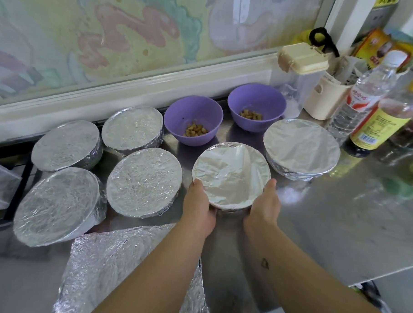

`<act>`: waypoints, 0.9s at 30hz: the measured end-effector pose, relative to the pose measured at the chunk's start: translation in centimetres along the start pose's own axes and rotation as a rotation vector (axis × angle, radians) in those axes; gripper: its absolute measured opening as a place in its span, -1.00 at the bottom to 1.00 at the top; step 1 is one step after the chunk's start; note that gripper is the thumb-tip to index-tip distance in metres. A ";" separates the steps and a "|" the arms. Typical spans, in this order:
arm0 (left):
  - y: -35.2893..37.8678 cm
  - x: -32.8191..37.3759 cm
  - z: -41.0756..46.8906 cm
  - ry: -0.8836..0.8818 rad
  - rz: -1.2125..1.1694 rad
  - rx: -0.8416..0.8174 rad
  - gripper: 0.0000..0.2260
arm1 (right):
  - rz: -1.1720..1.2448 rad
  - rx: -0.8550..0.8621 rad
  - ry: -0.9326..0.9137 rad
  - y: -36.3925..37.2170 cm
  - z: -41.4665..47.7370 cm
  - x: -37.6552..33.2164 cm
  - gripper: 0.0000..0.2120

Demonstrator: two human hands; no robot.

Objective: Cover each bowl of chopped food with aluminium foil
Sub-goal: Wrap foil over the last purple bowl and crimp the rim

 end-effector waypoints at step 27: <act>-0.2 0.6 -1.6 0.108 0.107 -0.015 -0.68 | 0.087 0.033 0.104 1.6 0.4 0.3 -0.70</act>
Point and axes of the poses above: each hand's wrist, its own z-axis towards the middle knuckle, its own y-axis out of the palm, x = y × z, the point moved 1 cm from there along z, towards the middle knuckle, and after that the axes turned 11 degrees about z, right-handed, at the moved point
